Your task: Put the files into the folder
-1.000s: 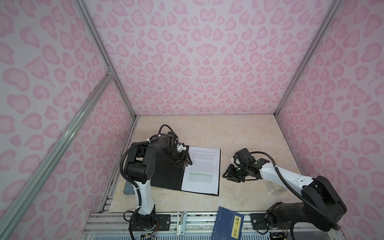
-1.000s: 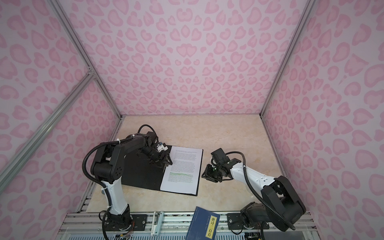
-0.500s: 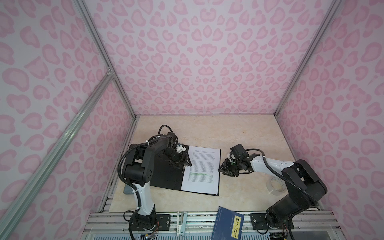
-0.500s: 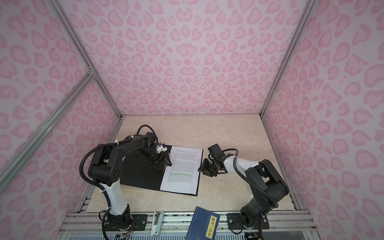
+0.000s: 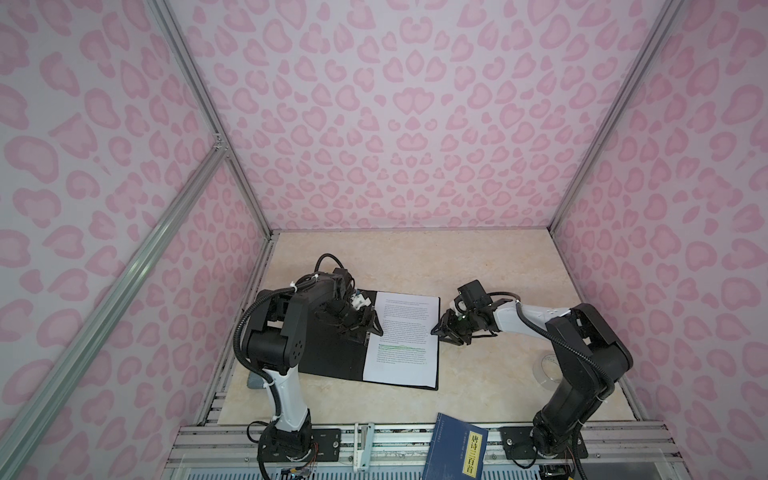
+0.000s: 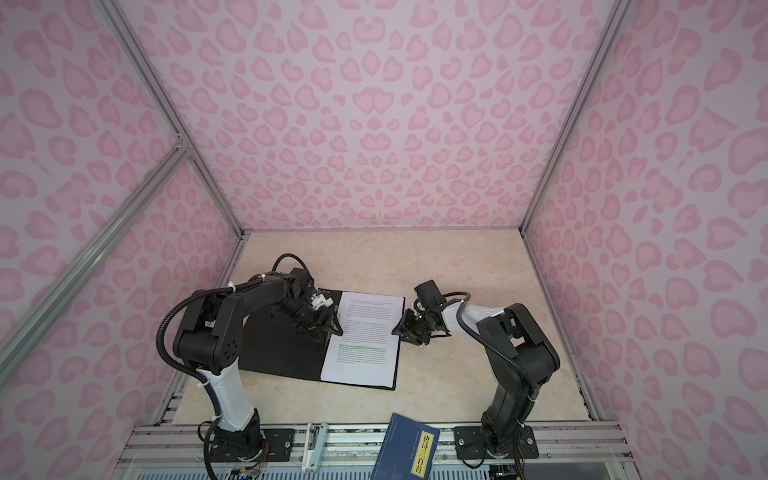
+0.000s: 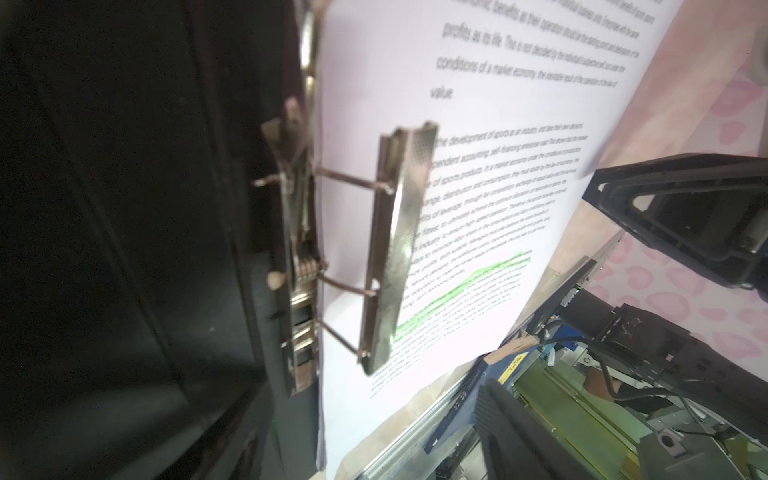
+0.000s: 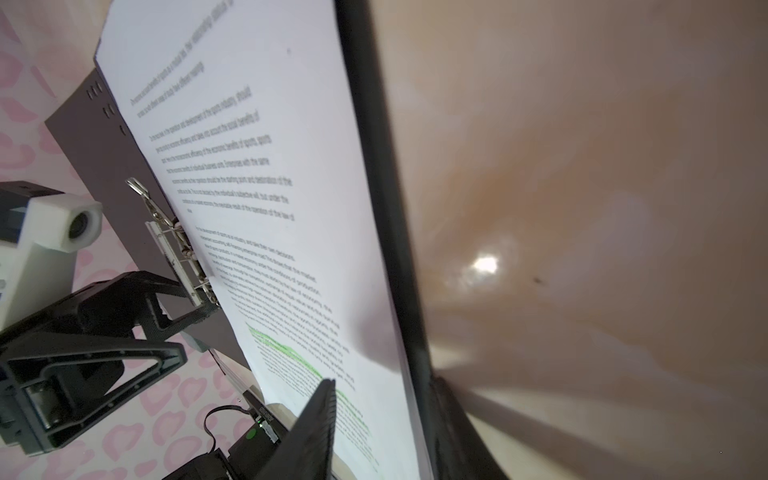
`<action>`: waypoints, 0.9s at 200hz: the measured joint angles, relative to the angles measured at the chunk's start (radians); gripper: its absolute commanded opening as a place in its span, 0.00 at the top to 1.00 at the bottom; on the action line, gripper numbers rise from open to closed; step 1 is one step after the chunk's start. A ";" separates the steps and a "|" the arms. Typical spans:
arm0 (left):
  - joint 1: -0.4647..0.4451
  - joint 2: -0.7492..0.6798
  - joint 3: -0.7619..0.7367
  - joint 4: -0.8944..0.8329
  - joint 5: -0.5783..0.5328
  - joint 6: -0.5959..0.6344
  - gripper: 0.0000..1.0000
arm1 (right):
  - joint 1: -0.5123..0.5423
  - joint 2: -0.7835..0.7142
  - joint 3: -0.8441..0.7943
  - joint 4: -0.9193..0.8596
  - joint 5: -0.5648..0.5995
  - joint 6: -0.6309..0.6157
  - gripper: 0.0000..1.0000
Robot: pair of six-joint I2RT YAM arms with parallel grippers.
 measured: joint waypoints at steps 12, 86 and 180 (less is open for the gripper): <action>0.003 0.011 0.006 -0.005 0.016 -0.008 0.20 | -0.011 0.012 0.009 0.000 -0.011 -0.008 0.59; -0.021 0.084 0.057 -0.065 0.110 -0.022 0.22 | -0.088 0.080 0.101 -0.039 -0.025 -0.089 0.60; 0.002 -0.072 0.087 -0.039 -0.037 0.051 0.21 | -0.111 -0.121 0.273 -0.315 0.113 -0.266 0.63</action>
